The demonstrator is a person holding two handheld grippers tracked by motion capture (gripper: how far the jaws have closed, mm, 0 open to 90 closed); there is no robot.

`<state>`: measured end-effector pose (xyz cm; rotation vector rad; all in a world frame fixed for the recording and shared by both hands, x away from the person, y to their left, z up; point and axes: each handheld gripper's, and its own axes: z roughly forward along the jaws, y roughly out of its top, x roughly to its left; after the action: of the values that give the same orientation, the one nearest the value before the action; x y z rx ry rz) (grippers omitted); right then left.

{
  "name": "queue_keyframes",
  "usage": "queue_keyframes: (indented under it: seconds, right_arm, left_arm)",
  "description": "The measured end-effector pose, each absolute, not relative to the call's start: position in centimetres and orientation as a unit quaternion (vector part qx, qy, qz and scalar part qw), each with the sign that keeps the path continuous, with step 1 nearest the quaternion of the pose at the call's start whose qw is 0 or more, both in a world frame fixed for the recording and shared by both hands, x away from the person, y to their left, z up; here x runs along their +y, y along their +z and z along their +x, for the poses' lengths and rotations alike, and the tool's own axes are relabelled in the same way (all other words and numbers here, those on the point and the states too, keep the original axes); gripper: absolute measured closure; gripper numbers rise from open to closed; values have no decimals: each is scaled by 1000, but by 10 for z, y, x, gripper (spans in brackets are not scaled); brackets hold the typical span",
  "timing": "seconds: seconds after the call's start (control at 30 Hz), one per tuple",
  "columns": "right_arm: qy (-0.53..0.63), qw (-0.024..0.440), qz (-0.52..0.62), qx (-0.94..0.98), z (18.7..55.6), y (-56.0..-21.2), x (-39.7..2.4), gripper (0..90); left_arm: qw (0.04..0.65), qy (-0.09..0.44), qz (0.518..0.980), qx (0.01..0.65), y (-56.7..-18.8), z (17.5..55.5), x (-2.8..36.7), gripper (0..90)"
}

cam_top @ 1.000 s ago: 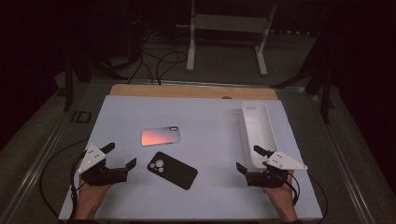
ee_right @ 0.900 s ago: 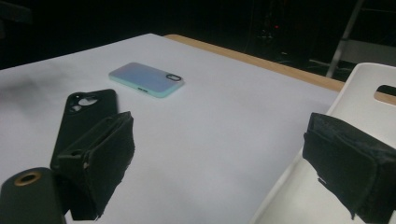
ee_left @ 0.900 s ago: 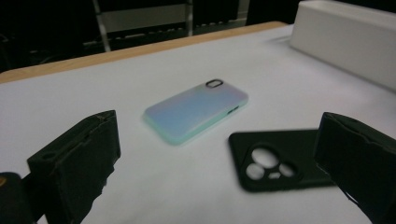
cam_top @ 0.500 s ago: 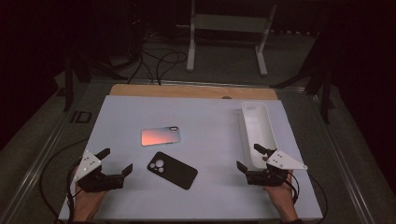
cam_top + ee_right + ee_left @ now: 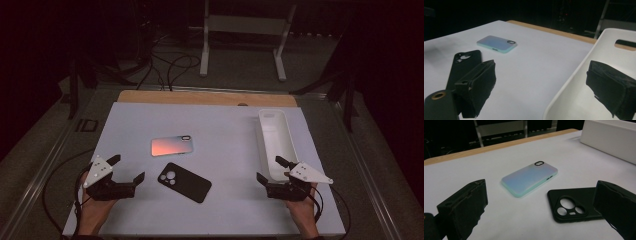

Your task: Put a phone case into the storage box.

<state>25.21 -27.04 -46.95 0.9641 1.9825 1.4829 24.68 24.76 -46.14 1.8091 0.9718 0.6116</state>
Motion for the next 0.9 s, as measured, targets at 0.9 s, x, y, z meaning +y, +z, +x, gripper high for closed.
queue_keyframes:
  seconds: [0.9]
  right_arm:
    - [553,231,345,722,248,-468,-273,90]
  left_arm:
    - [437,224,789,369,-451,332,228,0]
